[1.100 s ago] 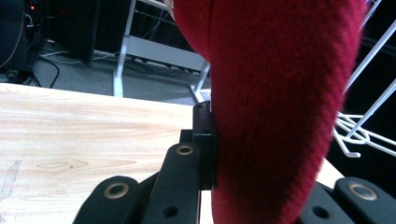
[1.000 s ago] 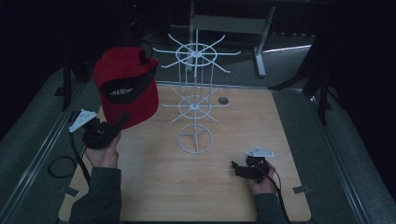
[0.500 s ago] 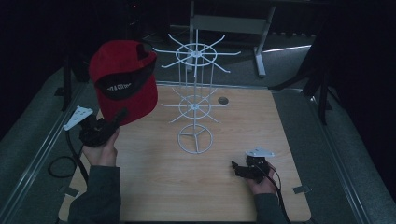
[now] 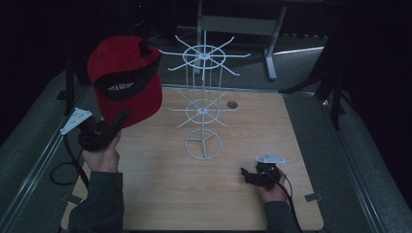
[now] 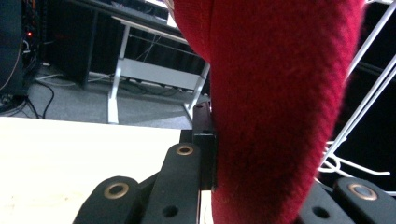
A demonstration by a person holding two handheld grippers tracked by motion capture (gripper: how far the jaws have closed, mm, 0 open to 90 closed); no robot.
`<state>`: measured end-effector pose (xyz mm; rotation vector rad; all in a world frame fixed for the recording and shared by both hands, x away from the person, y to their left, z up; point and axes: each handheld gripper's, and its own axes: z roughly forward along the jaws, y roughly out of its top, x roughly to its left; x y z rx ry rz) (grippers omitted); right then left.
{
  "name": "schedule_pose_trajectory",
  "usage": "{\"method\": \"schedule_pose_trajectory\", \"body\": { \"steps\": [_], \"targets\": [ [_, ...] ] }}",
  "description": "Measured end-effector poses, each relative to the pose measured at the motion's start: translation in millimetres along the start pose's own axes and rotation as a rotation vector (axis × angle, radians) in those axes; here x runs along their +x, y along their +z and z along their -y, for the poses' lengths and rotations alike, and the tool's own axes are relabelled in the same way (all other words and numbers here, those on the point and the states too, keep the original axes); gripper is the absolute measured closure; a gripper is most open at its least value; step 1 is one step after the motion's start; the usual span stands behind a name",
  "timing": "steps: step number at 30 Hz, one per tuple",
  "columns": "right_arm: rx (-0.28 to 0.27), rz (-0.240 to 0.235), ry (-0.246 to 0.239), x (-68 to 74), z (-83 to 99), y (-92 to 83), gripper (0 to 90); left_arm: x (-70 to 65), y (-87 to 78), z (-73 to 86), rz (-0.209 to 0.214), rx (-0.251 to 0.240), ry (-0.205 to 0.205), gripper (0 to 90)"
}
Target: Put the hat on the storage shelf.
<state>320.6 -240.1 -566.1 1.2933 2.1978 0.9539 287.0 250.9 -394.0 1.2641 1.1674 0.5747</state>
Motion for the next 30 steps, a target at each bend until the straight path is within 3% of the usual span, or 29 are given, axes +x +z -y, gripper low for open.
{"method": "schedule_pose_trajectory", "body": {
  "steps": [30],
  "targets": [
    [0.001, -0.001, -0.001, 0.1, 0.1, -0.1, 22.5, -14.7, -7.4, -12.1, 0.056, -0.066, -0.007, 85.0]
  ]
}}
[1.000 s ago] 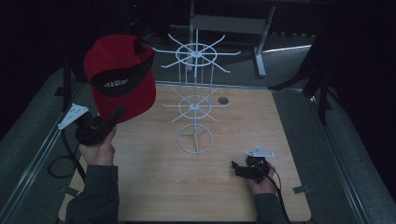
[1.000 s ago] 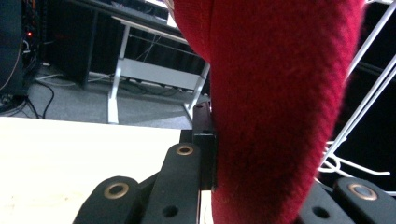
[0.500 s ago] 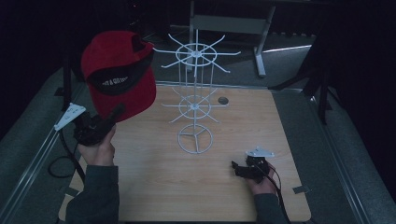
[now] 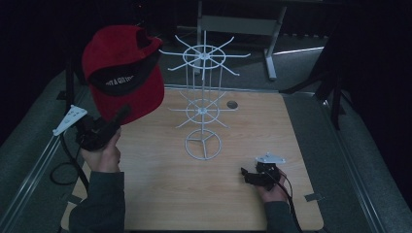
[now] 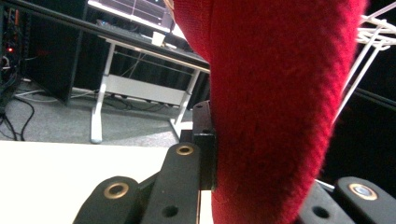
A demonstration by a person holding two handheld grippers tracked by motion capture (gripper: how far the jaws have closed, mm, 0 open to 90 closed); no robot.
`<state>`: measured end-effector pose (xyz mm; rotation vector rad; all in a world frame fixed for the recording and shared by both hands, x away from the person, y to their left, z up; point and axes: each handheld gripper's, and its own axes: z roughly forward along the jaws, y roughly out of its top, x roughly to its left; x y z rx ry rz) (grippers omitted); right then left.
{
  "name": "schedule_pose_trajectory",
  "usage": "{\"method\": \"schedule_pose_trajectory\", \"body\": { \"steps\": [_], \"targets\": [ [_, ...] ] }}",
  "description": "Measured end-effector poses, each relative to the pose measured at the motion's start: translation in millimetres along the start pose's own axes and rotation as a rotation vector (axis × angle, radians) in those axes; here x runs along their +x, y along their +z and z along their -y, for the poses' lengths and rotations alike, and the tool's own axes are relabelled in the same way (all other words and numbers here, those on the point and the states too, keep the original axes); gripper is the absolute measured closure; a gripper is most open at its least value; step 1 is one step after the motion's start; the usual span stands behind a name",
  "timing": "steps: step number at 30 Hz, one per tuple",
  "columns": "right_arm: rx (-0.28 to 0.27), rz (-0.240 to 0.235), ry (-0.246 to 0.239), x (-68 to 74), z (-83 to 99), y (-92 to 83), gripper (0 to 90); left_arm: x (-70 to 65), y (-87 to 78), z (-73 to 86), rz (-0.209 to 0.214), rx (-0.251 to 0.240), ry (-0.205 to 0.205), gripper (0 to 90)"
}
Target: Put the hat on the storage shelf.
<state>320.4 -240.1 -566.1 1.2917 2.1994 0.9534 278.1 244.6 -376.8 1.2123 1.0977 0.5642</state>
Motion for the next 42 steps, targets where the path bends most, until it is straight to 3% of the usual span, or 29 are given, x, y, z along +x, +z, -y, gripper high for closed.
{"method": "schedule_pose_trajectory", "body": {
  "steps": [17, 24, 37, 42],
  "targets": [
    [0.001, 0.0, -0.001, -0.1, 0.0, 0.0, 22.5, -3.6, -2.1, -1.1, 0.054, -0.021, -0.006, 85.0],
    [0.001, 0.0, -0.001, -0.1, 0.0, 0.0, 22.5, -8.8, -2.6, 1.3, 0.087, -0.019, 0.031, 84.9],
    [0.001, 0.0, -0.001, -0.1, 0.0, 0.0, 22.5, -13.1, -0.7, 8.7, 0.079, 0.008, 0.051, 84.8],
    [0.0, 0.0, 0.0, 0.0, 0.0, 0.0, 22.5, -16.8, 1.3, 12.8, 0.067, 0.031, 0.086, 84.6]
  ]
}}
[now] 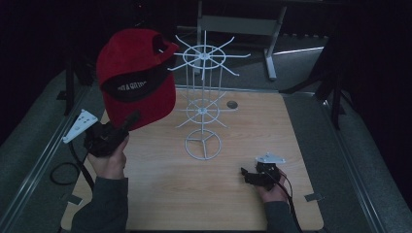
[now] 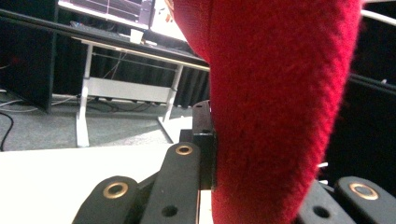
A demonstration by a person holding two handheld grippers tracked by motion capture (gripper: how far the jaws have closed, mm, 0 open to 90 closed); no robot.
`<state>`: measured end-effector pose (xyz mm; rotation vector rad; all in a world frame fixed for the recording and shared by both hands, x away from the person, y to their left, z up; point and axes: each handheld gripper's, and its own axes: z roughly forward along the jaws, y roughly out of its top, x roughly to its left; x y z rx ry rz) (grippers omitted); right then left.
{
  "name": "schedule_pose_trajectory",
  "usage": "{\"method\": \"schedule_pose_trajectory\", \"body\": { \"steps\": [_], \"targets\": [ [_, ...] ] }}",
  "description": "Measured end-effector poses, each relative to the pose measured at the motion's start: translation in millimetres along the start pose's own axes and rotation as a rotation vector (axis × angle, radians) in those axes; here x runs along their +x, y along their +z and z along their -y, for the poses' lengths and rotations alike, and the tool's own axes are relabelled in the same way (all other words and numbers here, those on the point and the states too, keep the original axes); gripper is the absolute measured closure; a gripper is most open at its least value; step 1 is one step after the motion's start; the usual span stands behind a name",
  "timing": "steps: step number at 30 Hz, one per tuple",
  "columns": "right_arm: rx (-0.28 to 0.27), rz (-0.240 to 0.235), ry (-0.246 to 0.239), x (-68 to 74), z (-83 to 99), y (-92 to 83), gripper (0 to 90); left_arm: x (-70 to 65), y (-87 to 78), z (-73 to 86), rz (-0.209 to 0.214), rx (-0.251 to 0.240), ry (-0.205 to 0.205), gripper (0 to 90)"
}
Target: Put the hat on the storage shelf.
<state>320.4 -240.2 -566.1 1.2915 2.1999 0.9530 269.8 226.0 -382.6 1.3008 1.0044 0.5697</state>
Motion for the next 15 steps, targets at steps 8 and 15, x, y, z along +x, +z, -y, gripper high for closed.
{"method": "schedule_pose_trajectory", "body": {
  "steps": [8, 15],
  "targets": [
    [0.0, 0.0, 0.0, 0.0, 0.0, 0.0, 22.5, -5.6, 7.4, 9.6, -0.026, 0.049, 0.034, 84.4],
    [0.0, 0.0, 0.0, 0.0, 0.0, 0.0, 22.5, -8.3, 12.6, 14.7, -0.041, 0.076, 0.055, 84.1]
  ]
}}
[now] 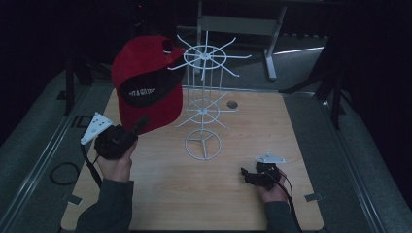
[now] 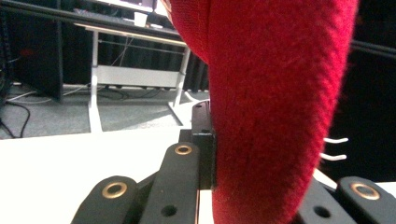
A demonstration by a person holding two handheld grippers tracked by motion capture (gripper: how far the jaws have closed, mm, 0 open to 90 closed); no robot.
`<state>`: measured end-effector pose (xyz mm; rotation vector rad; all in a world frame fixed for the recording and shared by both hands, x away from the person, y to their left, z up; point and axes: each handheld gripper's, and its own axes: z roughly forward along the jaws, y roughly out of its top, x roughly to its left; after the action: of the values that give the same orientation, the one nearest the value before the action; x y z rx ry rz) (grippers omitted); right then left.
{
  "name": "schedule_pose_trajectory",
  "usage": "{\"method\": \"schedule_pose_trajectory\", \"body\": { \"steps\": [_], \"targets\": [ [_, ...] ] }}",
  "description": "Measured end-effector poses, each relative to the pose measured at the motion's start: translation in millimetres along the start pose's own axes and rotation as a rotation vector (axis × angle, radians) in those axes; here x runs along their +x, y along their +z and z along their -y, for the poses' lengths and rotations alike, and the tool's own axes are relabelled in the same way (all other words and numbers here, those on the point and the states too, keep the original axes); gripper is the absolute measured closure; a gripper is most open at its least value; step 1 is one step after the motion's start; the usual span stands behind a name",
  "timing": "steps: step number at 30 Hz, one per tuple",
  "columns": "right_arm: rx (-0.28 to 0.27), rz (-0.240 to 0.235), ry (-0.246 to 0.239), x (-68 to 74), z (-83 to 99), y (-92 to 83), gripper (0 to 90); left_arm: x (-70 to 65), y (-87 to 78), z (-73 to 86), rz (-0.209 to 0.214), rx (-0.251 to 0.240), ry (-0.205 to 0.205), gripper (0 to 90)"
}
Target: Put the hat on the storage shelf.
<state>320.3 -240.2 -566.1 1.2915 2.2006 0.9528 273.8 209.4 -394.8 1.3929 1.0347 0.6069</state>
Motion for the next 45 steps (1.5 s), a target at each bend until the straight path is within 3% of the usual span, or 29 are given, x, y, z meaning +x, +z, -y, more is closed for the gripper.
{"method": "schedule_pose_trajectory", "body": {
  "steps": [3, 13, 15, 23, 31, 32, 36, 45],
  "targets": [
    [0.0, 0.0, 0.0, 0.0, 0.0, -0.1, 22.5, -0.9, 0.8, 1.8, -0.025, 0.022, 0.024, 83.9],
    [0.0, 0.0, 0.001, 0.1, 0.0, 0.0, 22.5, -1.8, 4.9, 5.2, -0.046, 0.066, 0.044, 83.2],
    [0.001, 0.0, 0.001, 0.1, 0.0, 0.0, 22.5, -6.2, 8.5, 8.6, -0.072, 0.083, 0.079, 83.4],
    [0.0, 0.0, 0.0, -0.1, 0.0, 0.0, 22.5, -5.9, 10.0, 8.8, -0.066, 0.091, 0.084, 82.0],
    [0.0, 0.0, 0.0, -0.1, 0.0, -0.1, 22.5, -5.8, 11.1, 7.3, -0.06, 0.095, 0.083, 66.0],
    [0.001, 0.0, 0.0, -0.1, -0.1, -0.1, 22.5, -4.9, 11.1, 6.3, -0.07, 0.097, 0.079, 58.2],
    [0.001, 0.0, -0.002, -0.1, 0.0, -0.1, 22.5, -3.5, 8.7, 4.6, -0.083, 0.083, 0.078, 48.5],
    [0.0, 0.0, 0.0, 0.0, 0.0, 0.0, 22.5, 0.9, 3.0, 0.4, -0.127, 0.059, 0.075, 37.5]
  ]
}}
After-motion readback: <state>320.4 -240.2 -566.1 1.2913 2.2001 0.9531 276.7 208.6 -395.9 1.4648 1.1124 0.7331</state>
